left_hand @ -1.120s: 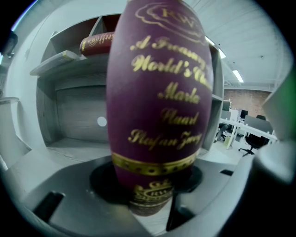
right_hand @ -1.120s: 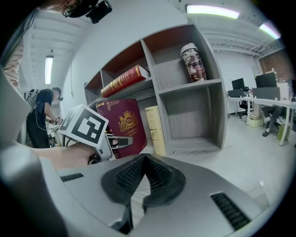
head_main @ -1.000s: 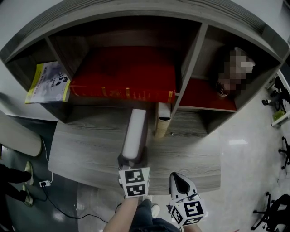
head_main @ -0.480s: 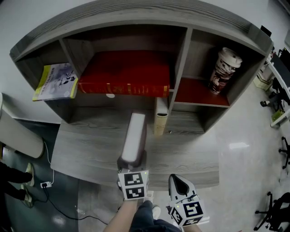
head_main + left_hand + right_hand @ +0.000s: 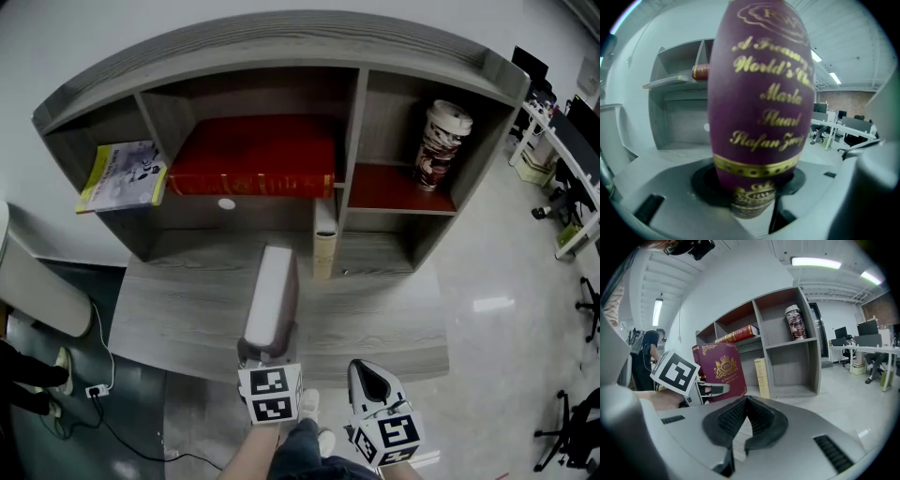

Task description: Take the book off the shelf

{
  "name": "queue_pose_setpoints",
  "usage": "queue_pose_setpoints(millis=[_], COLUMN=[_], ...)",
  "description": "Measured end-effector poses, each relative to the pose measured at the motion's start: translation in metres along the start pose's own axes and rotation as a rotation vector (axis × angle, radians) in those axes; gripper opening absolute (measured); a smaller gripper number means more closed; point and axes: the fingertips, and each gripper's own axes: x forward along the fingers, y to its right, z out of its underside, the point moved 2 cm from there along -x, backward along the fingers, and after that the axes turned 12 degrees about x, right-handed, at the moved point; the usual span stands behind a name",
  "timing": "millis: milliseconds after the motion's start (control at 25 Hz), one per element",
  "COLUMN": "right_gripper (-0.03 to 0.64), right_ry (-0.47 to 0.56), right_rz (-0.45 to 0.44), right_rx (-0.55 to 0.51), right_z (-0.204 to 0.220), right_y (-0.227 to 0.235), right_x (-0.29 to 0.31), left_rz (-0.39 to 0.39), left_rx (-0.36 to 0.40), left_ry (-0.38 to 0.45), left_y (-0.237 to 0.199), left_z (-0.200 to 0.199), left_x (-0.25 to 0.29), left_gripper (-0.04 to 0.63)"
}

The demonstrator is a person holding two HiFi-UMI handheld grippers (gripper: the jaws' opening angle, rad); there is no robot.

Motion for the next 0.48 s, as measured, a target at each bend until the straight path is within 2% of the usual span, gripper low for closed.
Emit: queue_pose_setpoints(millis=[480], right_gripper=[0.008], right_ry=[0.017], right_rz=[0.011], right_rx=[-0.019], right_z=[0.003], right_y=[-0.005], right_x=[-0.029], left_rz=[0.023], left_rx=[0.020], left_ry=[0.001], left_y=[0.017], left_z=[0.009], left_x=[-0.041], left_gripper=[0.225])
